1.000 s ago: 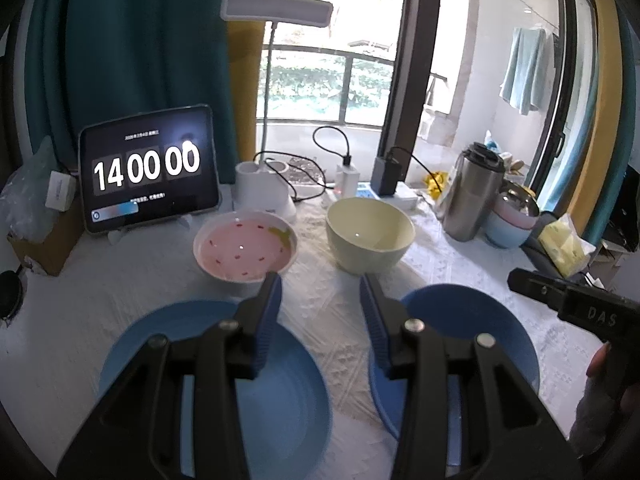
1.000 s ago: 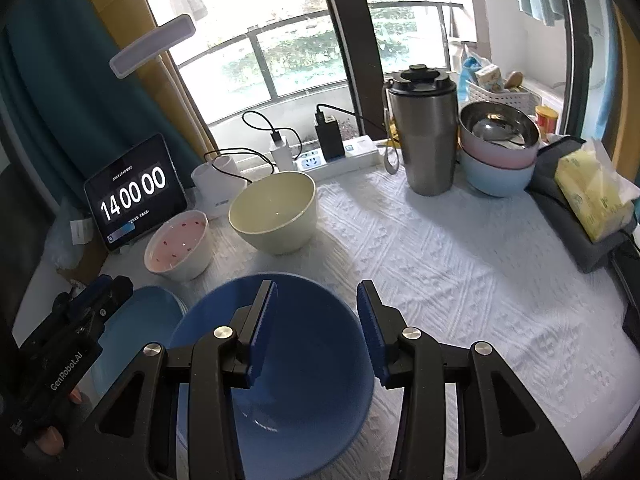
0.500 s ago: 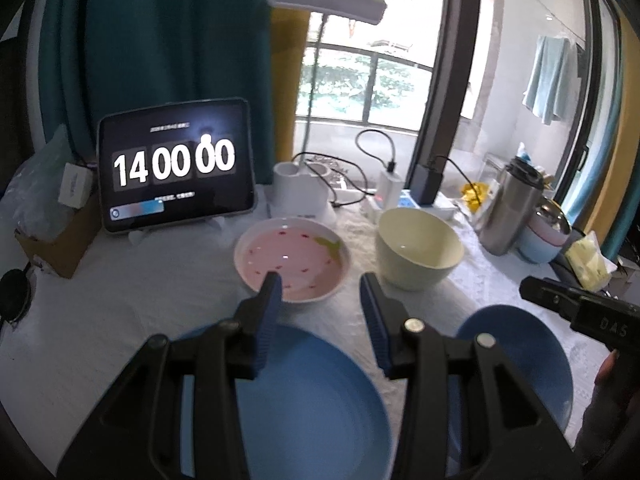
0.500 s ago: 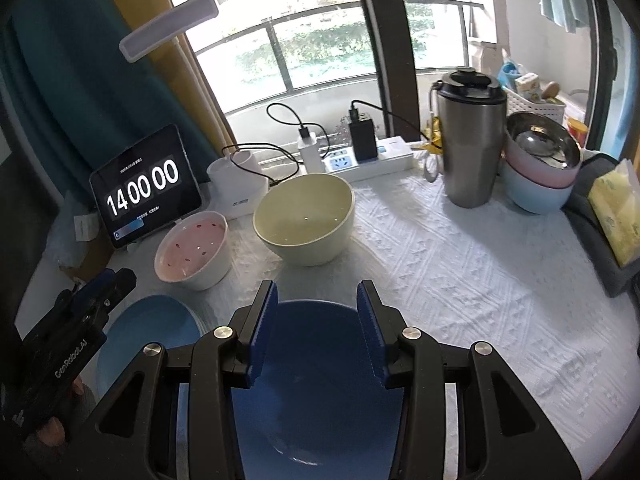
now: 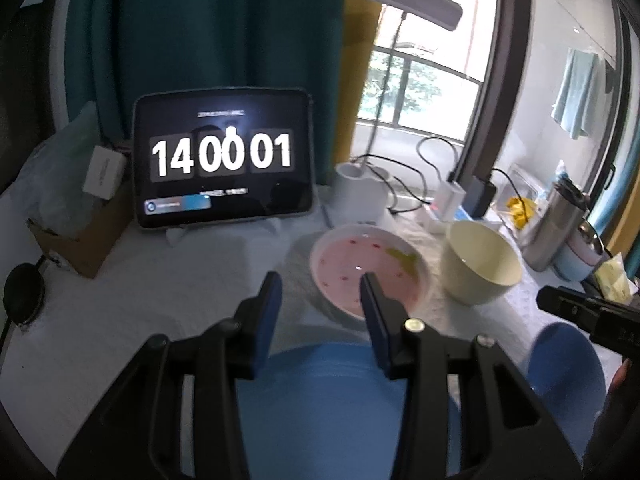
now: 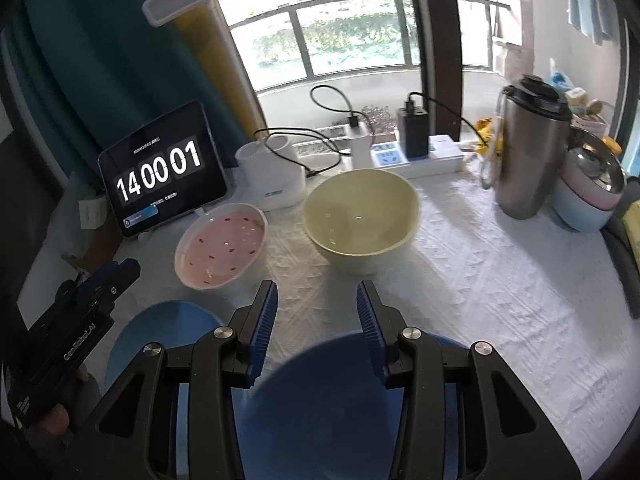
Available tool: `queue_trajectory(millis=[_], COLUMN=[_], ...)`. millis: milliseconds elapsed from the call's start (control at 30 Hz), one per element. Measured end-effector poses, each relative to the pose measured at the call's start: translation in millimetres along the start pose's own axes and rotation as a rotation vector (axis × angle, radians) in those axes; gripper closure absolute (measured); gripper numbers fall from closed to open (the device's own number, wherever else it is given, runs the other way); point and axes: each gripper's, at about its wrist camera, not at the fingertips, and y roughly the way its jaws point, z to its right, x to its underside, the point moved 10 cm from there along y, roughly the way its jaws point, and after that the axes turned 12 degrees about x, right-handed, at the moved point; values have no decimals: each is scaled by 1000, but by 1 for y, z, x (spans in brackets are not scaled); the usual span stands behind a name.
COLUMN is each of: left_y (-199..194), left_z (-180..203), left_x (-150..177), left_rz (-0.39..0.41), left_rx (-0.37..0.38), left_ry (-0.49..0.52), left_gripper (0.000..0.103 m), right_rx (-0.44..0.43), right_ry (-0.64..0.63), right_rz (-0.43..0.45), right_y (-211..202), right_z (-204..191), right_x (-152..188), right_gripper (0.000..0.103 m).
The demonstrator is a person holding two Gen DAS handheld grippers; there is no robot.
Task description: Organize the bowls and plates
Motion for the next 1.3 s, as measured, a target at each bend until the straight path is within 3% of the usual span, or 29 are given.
queue_trajectory(millis=[500, 1133, 1300], left_y=[29, 89, 103], left_z=[-36, -29, -27], left_x=[-5, 7, 19], left_rz=[-39, -206, -263], left_rx=[-12, 37, 59], left_ry=[-41, -93, -101], left_gripper=[61, 61, 61], right_rx=[-8, 9, 0], right_ry=[-28, -2, -11], right_rz=[-55, -190, -275], right_y=[36, 90, 110], right_z=[-44, -62, -69], right_x=[-8, -16, -7], right_gripper=[59, 60, 60])
